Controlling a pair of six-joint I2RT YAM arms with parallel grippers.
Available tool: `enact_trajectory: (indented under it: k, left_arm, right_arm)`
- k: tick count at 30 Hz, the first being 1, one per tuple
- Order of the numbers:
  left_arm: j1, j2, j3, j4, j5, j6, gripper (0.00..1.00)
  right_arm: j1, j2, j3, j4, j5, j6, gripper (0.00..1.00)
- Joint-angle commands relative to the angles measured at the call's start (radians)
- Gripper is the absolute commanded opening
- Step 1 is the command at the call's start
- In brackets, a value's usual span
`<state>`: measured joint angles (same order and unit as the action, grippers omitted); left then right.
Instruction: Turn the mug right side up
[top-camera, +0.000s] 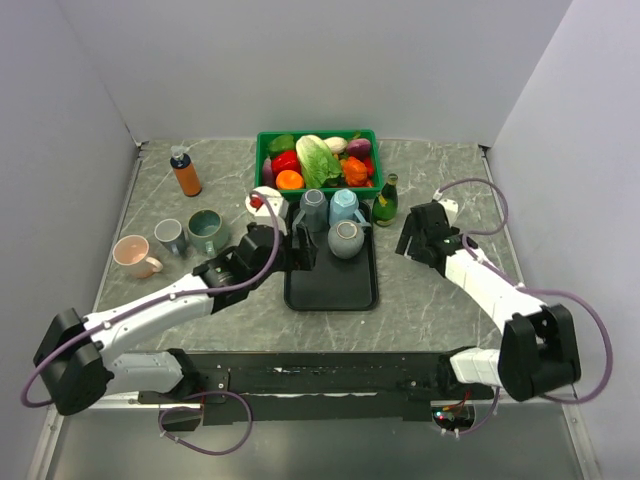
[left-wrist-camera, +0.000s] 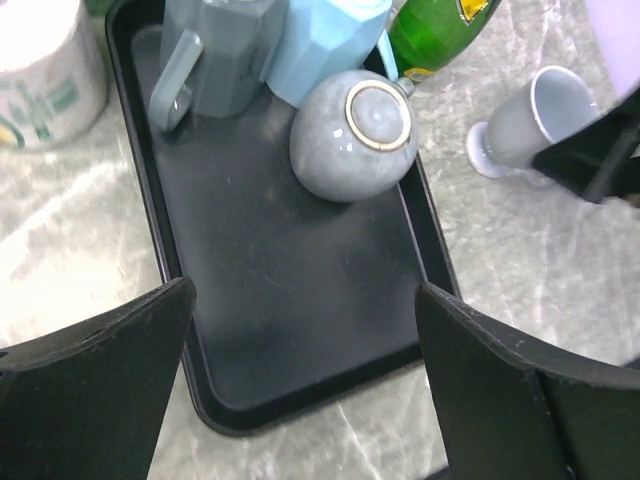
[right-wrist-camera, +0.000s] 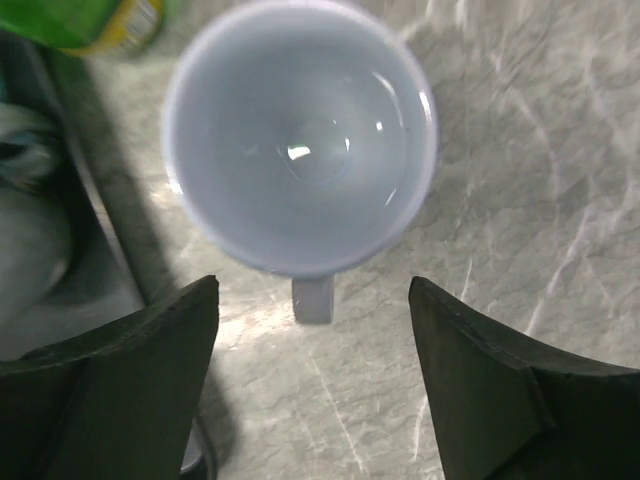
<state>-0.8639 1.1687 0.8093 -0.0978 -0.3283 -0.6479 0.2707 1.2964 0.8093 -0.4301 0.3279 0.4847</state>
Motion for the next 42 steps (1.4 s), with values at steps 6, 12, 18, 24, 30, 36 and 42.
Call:
enact_trajectory:
  k: [6,12,18,24,30,36,42]
  left_arm:
    - [0.035,0.244,0.209,0.044,-0.069,0.336,0.96]
    - [0.118,0.423,0.295,0.029,0.023,0.493,0.96]
    - [0.154,0.512,0.344,0.069,0.093,0.614,0.96]
    - [0.187,0.595,0.404,0.061,0.113,0.671,0.99]
    - [0.256,0.641,0.438,0.063,0.211,0.701,0.84]
    - [0.319,0.660,0.470,0.029,0.395,0.760,0.70]
    - [0.335,0.709,0.539,-0.025,0.489,0.769,0.58]
  right_arm:
    - [0.022,-0.172,0.054,-0.035,0.023,-0.003,0.99]
    - [0.022,-0.256,0.090,-0.050,-0.015,-0.063,1.00]
    - [0.022,-0.328,0.103,-0.042,-0.061,-0.074,1.00]
    - [0.022,-0.344,0.134,-0.068,-0.059,-0.078,0.99]
    - [0.021,-0.358,0.122,-0.065,-0.084,-0.067,0.99]
    - [0.022,-0.367,0.117,-0.068,-0.110,-0.052,0.96]
    - [0.022,-0.373,0.105,-0.068,-0.122,-0.040,0.95]
